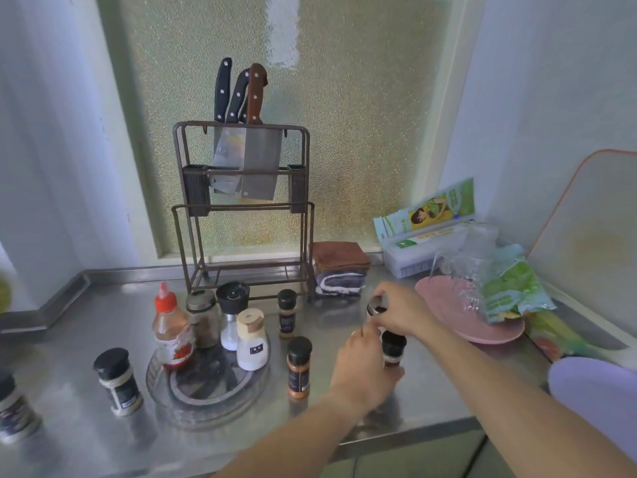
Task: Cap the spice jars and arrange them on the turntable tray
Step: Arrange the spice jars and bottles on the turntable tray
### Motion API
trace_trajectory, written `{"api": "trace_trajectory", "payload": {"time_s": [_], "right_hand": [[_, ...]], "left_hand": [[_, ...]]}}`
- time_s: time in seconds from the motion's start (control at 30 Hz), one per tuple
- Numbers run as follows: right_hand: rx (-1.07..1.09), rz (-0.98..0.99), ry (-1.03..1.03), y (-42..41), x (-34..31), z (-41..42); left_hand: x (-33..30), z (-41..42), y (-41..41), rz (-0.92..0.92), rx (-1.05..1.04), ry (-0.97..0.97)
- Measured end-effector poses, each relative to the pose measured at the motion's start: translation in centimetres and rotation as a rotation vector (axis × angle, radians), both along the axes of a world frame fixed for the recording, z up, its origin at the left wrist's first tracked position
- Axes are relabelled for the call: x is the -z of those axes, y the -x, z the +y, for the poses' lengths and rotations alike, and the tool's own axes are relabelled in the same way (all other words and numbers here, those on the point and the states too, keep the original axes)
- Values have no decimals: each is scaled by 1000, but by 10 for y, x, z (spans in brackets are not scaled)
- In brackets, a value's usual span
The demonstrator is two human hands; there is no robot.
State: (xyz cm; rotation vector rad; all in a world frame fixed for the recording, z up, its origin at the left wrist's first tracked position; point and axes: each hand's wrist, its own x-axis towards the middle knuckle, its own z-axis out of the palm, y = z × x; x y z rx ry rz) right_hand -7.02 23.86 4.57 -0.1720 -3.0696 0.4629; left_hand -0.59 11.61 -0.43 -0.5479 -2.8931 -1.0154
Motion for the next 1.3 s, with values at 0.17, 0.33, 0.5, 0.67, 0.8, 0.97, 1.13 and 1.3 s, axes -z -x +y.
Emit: {"api": "trace_trajectory", "payload": {"time_s": [0.17,0.33,0.5,0.67,0.8,0.97,1.13,1.3], "right_hand": [[68,142,19,-25,-27,19],[64,312,173,-50,-66,9],[-44,370,255,-60,-96,-37],[-198,395,305,-66,-102,-99],[-291,319,349,-70,-88,-152],[-376,204,292,-72,-58,-207],[-408,137,208,-71,-34,-235],[-418,75,225,-67,-12,-256]], "left_hand": [[9,18,-8,4,-59,-92],[-9,8,-25,78,-96,-222],[-47,-59,-44,312,-137,-308],[-79,-164,-49,369,-242,-228],[-83,-242,-46,323,-355,-30],[-76,-292,-36,255,-348,153],[-72,-303,-21,262,-316,237],[-67,-306,-14,288,-347,224]]}}
